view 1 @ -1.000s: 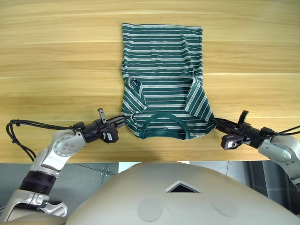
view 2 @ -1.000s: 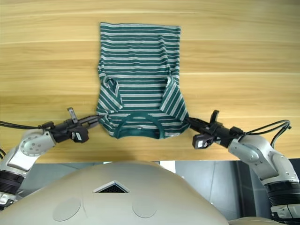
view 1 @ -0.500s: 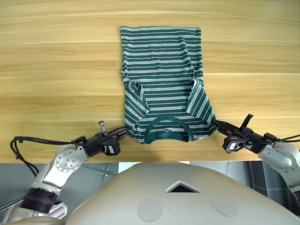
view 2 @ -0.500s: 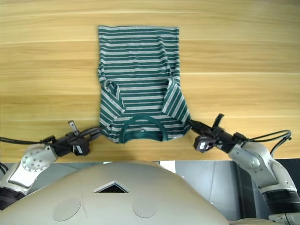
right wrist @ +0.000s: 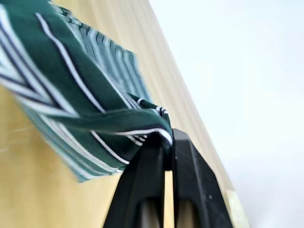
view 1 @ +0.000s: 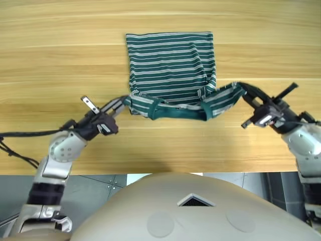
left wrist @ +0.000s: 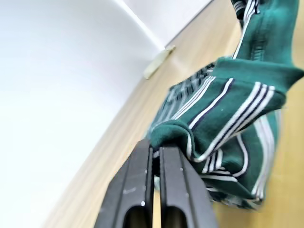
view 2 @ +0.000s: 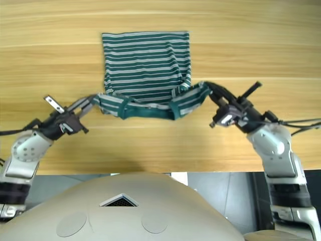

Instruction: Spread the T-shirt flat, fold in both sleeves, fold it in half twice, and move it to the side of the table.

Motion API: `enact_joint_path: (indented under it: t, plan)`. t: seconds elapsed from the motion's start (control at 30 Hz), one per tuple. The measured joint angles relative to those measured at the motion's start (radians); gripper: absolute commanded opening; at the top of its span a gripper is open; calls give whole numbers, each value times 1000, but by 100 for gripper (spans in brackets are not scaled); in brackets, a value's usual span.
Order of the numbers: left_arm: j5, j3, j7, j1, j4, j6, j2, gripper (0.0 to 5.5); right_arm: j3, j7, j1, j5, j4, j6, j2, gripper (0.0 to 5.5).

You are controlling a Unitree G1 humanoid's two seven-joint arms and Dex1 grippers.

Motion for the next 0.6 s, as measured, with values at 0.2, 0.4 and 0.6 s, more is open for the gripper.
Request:
enact_joint_path:
  t: [0.2, 0.4, 0.6]
  plan:
    - [81, -46, 54, -321, 300, 30, -104, 0, 111, -87, -326, -172, 273, 64, 119, 3]
    - [139, -84, 145, -574, 674, -32, -172, 0, 210, -236, -589, -290, 643, 50, 218, 3]
    - [194, -105, 263, -746, 974, -88, -209, 0, 266, -363, -760, -334, 939, 10, 272, 3]
